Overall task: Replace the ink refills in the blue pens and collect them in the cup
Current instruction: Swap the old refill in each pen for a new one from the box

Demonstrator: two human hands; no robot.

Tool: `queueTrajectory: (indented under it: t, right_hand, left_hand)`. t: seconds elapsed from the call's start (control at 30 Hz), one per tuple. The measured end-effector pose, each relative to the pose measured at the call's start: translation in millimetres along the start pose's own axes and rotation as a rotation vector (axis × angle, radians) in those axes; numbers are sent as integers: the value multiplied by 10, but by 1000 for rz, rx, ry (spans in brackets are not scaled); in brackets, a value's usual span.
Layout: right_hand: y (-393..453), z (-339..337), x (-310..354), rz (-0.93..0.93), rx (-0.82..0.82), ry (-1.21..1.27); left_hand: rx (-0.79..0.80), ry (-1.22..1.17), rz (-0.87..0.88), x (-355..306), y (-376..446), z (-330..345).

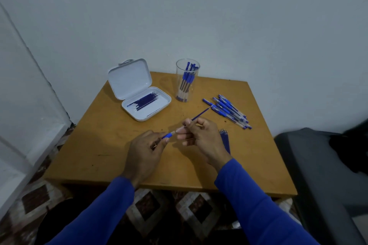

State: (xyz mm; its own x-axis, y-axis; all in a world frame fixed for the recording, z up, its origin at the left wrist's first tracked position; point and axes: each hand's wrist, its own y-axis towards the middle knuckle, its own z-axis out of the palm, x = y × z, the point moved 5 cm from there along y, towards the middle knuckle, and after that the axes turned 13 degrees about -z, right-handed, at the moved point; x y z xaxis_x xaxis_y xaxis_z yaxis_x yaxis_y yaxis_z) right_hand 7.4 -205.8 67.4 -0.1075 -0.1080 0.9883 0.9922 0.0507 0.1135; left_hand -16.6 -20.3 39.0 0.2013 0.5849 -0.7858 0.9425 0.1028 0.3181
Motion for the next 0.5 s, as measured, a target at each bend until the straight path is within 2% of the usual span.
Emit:
queueTrajectory:
  t: [0.5]
  right_hand:
    - [-119,-267,-49,11,-104,-6]
  left_hand:
    - [105,48,-11,-144,10,260]
